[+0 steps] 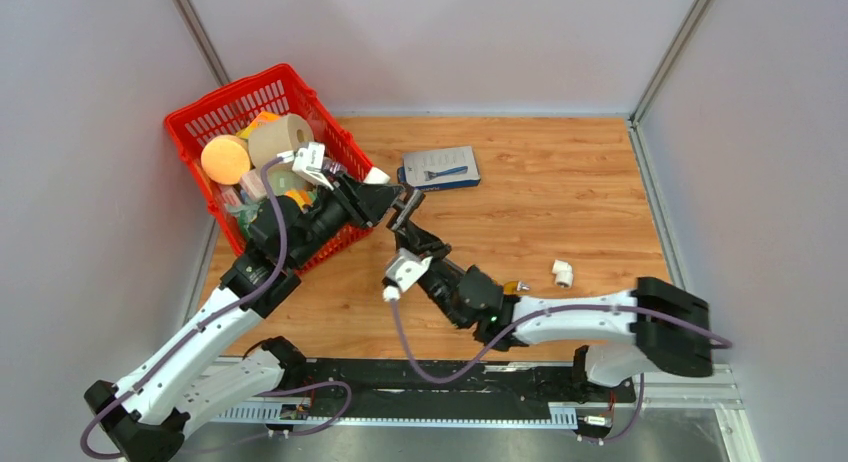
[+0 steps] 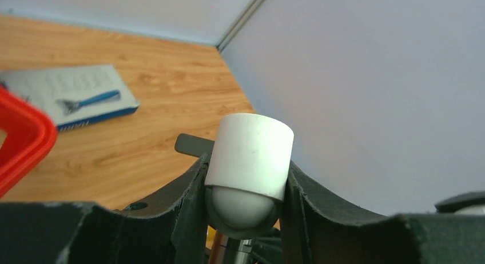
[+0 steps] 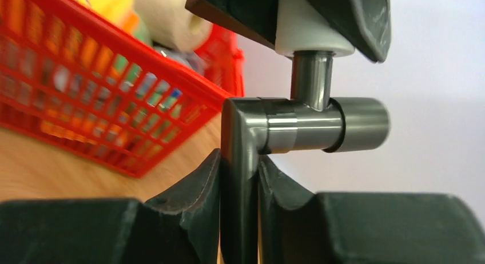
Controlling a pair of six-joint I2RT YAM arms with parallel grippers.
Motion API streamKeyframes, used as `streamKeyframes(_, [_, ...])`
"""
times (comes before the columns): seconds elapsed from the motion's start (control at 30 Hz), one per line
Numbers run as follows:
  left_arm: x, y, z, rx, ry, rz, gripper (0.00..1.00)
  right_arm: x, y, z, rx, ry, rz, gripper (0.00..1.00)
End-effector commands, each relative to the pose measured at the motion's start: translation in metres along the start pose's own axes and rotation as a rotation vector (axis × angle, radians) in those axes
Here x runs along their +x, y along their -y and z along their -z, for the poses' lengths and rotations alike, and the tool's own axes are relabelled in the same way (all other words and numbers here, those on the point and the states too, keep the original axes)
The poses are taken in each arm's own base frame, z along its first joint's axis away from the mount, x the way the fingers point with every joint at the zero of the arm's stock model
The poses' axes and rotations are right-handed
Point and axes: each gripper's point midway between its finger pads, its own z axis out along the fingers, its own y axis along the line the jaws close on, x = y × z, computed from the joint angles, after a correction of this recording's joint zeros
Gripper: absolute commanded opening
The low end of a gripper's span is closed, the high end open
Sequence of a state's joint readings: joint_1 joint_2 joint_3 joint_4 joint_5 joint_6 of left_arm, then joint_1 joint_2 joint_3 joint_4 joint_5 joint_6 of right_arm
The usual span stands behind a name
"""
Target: Install the water faucets
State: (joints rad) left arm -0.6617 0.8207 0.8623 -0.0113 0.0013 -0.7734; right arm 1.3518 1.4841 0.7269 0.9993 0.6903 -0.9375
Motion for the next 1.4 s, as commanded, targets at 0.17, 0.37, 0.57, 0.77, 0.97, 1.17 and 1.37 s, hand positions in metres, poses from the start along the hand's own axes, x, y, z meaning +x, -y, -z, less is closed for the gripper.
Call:
streamKeyframes(0.17, [-0.002,0.045,0.016,0.318,-0.023,-0.43,0.0,-0.083,0.058,0.025,-0.476,0.32,-0.652,0.0])
streamKeyframes(0.37, [0.01,0.057,0.028,0.469,-0.043,-0.638,0.0,-0.081,0.067,0.043,-0.685,0.362,-0.789,0.0])
streamKeyframes(0.57, [0.022,0.054,0.031,0.501,-0.073,-0.661,0.0,-0.082,0.064,0.056,-0.793,0.399,-0.844,0.0])
streamKeyframes(0.77, [0.042,0.067,0.052,0.713,-0.093,-0.724,0.0,-0.074,0.064,0.06,-0.895,0.383,-0.901,0.0])
streamKeyframes(0.97, [0.029,0.056,0.039,0.602,-0.054,-0.618,0.0,-0.056,0.072,0.044,-0.781,0.311,-0.856,0.0])
streamKeyframes(1.17, [0.015,0.033,0.032,0.401,-0.05,-0.532,0.4,-0.02,0.083,0.02,-0.6,0.158,-0.792,0.0])
streamKeyframes(1.37, [-0.007,-0.008,0.057,0.093,-0.016,-0.516,0.65,0.041,0.1,0.003,-0.387,-0.051,-0.776,0.0])
